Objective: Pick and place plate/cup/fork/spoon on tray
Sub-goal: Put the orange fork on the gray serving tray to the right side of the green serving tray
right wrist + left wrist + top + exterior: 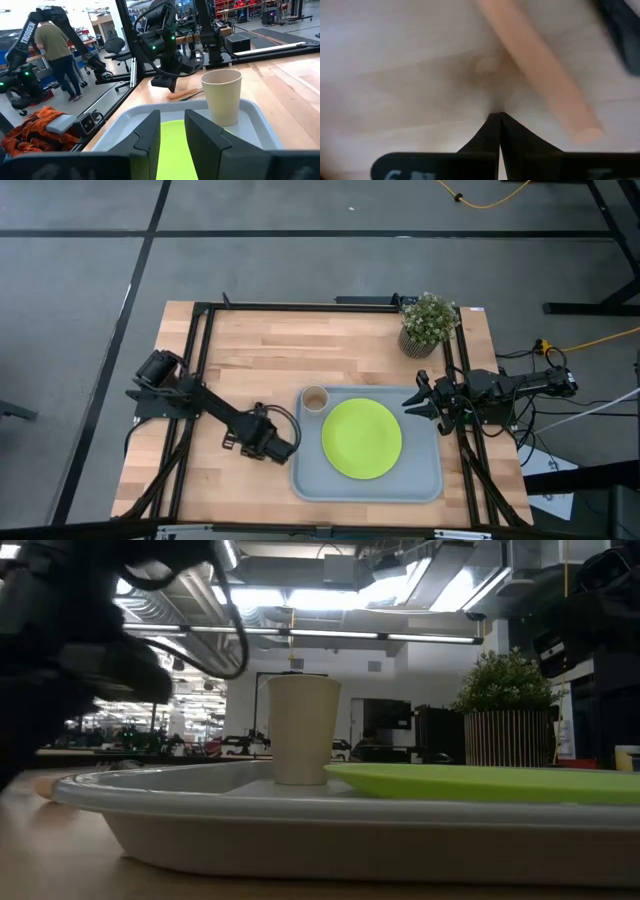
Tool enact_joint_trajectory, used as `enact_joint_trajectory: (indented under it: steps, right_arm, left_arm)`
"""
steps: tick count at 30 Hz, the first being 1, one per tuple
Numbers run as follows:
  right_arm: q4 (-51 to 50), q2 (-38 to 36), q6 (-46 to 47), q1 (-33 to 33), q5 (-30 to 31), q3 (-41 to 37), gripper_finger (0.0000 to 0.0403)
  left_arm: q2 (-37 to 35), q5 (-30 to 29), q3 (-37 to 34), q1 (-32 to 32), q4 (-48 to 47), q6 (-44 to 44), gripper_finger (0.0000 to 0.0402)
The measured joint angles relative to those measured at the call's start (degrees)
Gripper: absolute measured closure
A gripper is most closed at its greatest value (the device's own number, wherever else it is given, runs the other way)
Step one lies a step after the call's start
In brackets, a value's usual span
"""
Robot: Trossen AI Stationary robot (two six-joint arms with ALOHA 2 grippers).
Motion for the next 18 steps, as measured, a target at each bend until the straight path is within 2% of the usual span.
enact_joint_trajectory:
  steps: [10,18]
  right_arm:
    - [0.06,0.11,0.07,0.0,-0.42,0.0,0.0309]
    - [0.08,0.11,0.07,0.0,-0.44,0.0,0.0309]
  left_arm:
    - [0.05,-4.16,0.06,7.57,-0.95,11.19,0.0401]
    - [0.02,-8.88,0.11,11.07,-3.19,16.71,0.0401]
